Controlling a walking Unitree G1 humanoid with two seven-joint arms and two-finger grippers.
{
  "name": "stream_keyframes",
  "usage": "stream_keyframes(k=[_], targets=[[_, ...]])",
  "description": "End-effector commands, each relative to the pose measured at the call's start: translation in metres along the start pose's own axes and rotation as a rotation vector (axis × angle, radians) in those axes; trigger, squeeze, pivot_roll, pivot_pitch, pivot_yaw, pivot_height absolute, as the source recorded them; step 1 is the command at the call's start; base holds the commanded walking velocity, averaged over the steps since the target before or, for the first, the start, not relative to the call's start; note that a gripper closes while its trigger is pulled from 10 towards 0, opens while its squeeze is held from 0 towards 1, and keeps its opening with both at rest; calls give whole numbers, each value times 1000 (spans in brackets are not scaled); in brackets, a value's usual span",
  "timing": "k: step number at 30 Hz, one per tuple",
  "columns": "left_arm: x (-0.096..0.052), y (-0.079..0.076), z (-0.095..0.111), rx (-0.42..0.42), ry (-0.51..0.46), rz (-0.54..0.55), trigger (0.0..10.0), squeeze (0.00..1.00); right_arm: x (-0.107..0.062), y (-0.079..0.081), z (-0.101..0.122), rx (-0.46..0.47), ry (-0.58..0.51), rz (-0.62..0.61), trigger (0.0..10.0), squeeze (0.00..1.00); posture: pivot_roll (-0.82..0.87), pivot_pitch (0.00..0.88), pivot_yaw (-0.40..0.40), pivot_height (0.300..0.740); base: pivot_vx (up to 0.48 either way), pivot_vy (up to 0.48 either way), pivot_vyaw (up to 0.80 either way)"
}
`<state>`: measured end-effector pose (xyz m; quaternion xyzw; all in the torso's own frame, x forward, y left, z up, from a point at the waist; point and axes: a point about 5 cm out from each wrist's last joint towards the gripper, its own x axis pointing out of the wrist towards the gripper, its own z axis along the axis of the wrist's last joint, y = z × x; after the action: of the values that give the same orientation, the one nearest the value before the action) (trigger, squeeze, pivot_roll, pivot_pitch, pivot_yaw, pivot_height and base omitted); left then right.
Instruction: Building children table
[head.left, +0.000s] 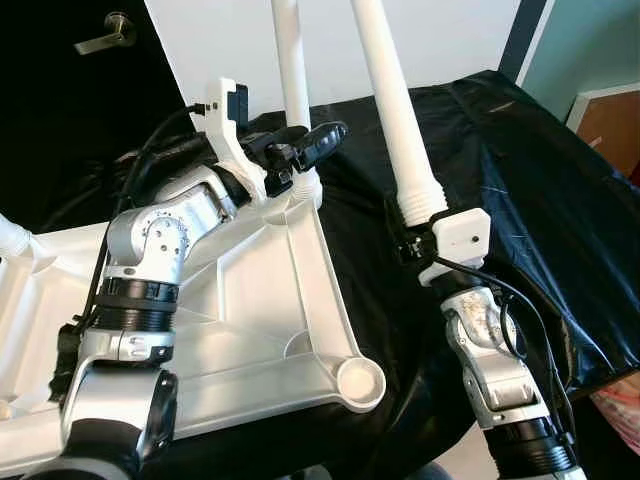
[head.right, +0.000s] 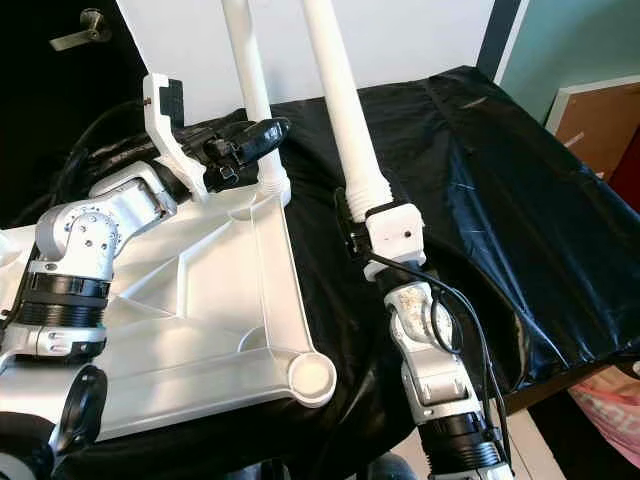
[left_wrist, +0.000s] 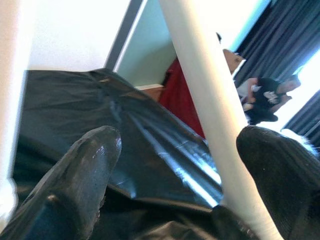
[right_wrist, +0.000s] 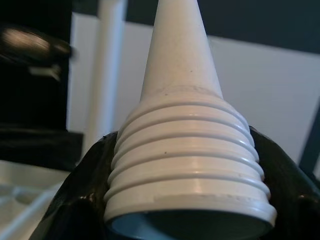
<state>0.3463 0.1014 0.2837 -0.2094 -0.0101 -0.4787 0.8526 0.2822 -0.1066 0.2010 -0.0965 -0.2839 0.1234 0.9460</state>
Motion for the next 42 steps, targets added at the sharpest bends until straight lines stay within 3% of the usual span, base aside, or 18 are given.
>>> stream_keyframes(k=[1, 5, 14, 16, 17, 19, 21, 25, 29, 35, 38, 41, 42], targets=[[4, -23, 7, -14, -4, -414, 10000, 0, 11, 7, 16, -30, -116, 53, 10000, 0, -91, 36, 79, 740, 0, 0, 0], [9, -26, 8, 1, 11, -447, 10000, 0, 20, 8, 25, -42, -180, 60, 10000, 0, -91, 34, 80, 740, 0, 0, 0], [9, -26, 8, 1, 11, -447, 10000, 0, 20, 8, 25, -42, -180, 60, 10000, 0, -91, 34, 80, 740, 0, 0, 0], [9, -28, 24, -5, -25, -478, 10000, 0, 26, 15, 31, -41, -226, 106, 10000, 0, -91, 33, 80, 740, 0, 0, 0], [6, -29, 35, -24, -64, -505, 10000, 0, 27, 19, 30, -41, -233, 142, 10000, 0, -91, 35, 79, 740, 0, 0, 0], [6, -29, 35, -24, -64, -505, 10000, 0, 27, 19, 30, -41, -233, 142, 10000, 0, -91, 35, 79, 740, 0, 0, 0], [-2, -33, 48, -43, -118, -570, 10000, 0, 24, 26, 26, -40, -224, 199, 10000, 0, -92, 38, 76, 740, 0, 0, 0], [-16, -39, 52, -67, -148, -665, 10000, 0, 20, 30, 20, -41, -206, 232, 10000, 0, -97, 41, 75, 740, 0, 0, 0], [-21, -39, 50, -73, -148, -687, 10000, 0, 19, 30, 19, -40, -203, 236, 10000, 0, -98, 41, 75, 740, 0, 0, 0], [-43, -32, 25, -46, -81, -640, 10000, 0, 22, 27, 17, -42, -208, 229, 10000, 0, -94, 39, 66, 740, 0, 0, 0], [-48, -30, 22, -49, -76, -619, 10000, 0, 23, 27, 17, -39, -212, 232, 10000, 0, -91, 40, 64, 740, 0, 0, 0], [-48, -16, 10, -20, -34, -485, 10000, 0, 24, 28, 16, -16, -210, 237, 10000, 0, -79, 38, 57, 740, 0, 0, 0], [-48, -16, 10, -20, -34, -485, 10000, 0, 24, 28, 16, -16, -210, 237, 10000, 0, -79, 38, 57, 740, 0, 0, 0]])
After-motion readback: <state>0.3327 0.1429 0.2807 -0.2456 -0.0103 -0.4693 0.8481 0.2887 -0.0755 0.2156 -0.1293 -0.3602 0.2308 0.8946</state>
